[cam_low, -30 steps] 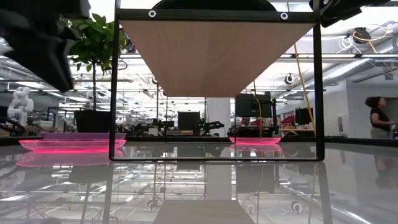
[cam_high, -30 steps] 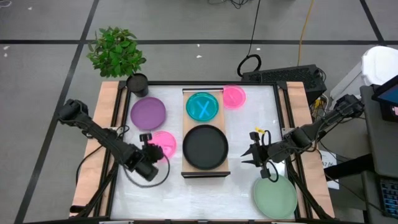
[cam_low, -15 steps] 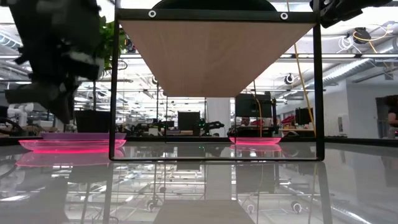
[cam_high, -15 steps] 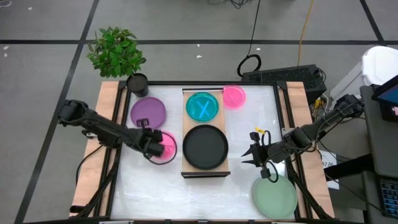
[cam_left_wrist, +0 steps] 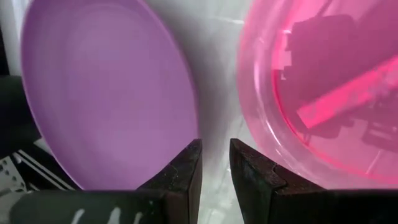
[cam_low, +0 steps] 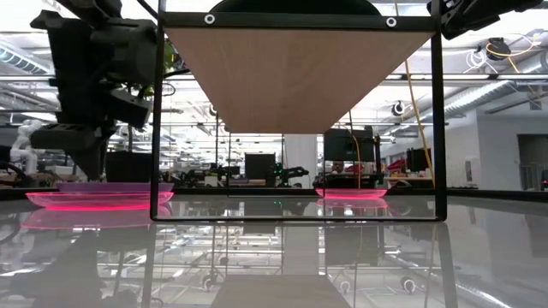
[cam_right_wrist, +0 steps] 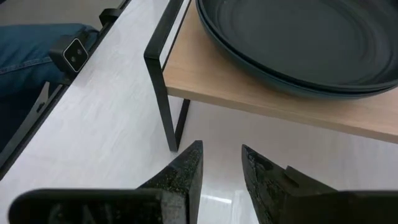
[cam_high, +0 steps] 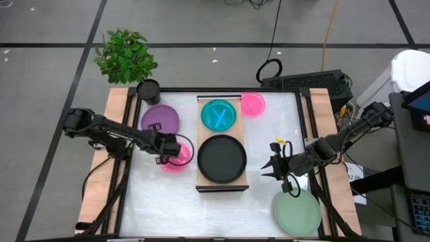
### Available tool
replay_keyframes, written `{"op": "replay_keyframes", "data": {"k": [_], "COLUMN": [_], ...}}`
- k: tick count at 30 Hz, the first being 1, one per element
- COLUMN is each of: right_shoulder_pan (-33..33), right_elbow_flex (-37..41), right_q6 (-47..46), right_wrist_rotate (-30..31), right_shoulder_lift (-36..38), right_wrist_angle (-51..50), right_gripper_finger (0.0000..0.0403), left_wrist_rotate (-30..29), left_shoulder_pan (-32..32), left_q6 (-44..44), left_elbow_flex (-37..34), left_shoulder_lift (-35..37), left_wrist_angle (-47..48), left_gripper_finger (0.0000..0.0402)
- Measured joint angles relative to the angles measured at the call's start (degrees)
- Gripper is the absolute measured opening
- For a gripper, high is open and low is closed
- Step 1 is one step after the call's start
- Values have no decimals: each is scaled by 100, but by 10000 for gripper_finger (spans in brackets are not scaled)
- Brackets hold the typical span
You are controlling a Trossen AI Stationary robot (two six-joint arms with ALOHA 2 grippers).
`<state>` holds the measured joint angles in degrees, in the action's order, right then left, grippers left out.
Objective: Place and stack plates onto a shelf
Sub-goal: Stack the purple plate on top of the black plate
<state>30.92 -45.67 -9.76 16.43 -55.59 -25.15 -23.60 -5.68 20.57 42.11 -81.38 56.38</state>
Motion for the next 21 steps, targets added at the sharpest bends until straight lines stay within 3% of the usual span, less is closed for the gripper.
{"op": "replay_keyframes", "data": {"k": [9,15,21], "right_shoulder_pan": [0,0,0], "right_elbow_flex": [0,0,0], "right_q6": [41,146,145], "right_wrist_rotate": [-2,-4,-2], "right_shoulder_lift": [0,0,0], "right_wrist_angle": [0,0,72], "right_gripper_finger": [93,93,93], "left_wrist_rotate": [-25,354,368], "left_shoulder_pan": [100,287,316], "left_q6": [160,865,1075], "left_elbow_flex": [0,0,0], "left_shoulder_lift": [0,0,0], "left_wrist_angle": [-48,-24,-79], "left_gripper_finger": [88,88,88]}}
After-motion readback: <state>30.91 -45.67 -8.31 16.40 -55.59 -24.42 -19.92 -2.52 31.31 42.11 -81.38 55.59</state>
